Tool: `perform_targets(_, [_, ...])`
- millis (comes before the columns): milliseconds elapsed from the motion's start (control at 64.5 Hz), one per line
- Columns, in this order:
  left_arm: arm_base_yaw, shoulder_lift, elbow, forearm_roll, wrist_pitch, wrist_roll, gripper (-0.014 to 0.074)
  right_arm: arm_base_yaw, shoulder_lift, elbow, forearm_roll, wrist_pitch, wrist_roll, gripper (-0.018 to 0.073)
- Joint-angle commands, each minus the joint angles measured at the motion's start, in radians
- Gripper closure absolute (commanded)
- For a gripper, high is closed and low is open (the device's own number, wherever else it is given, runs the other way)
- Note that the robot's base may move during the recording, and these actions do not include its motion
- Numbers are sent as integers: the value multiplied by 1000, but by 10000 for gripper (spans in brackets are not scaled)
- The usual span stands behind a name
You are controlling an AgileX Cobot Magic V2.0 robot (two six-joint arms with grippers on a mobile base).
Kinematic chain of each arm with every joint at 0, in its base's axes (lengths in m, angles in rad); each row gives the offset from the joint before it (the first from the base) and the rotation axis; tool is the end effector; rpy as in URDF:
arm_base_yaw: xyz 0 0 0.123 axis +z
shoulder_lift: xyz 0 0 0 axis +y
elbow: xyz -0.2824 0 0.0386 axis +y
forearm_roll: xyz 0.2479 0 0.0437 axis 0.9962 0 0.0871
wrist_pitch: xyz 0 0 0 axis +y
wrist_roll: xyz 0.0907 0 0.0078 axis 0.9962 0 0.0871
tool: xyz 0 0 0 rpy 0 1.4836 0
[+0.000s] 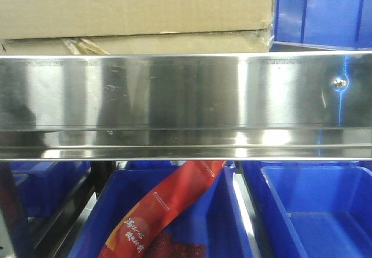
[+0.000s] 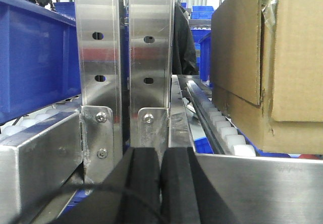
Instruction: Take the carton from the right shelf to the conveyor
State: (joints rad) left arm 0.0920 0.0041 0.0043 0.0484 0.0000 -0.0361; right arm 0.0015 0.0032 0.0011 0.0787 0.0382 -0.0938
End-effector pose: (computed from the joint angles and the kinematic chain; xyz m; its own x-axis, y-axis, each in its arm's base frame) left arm 0.0565 0.0052 0.2114 0.0772 0.0195 -0.9968 -0.0928 0.9956 0.0123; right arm 0.0568 0.0004 0.2091 0.0449 -0.0151 -0.9989 -0.0038 0.9999 -0.0153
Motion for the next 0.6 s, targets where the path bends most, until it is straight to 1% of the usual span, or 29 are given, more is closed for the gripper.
perform_targets(0, [3,-4,-4,1,-17,2,602,-1,-3,-1,6,-23,-6,628])
perform_targets(480, [3,-4,-4,1,-17,2,602,-1,-3,-1,6,-23,-6,628])
perform_targets(542, [3,-4,-4,1,-17,2,602,-1,-3,-1,6,-31,-6,628])
perform_targets(589, [3,-4,-4,1,-19,2,602,-1,-3,-1,6,-65,-6,628])
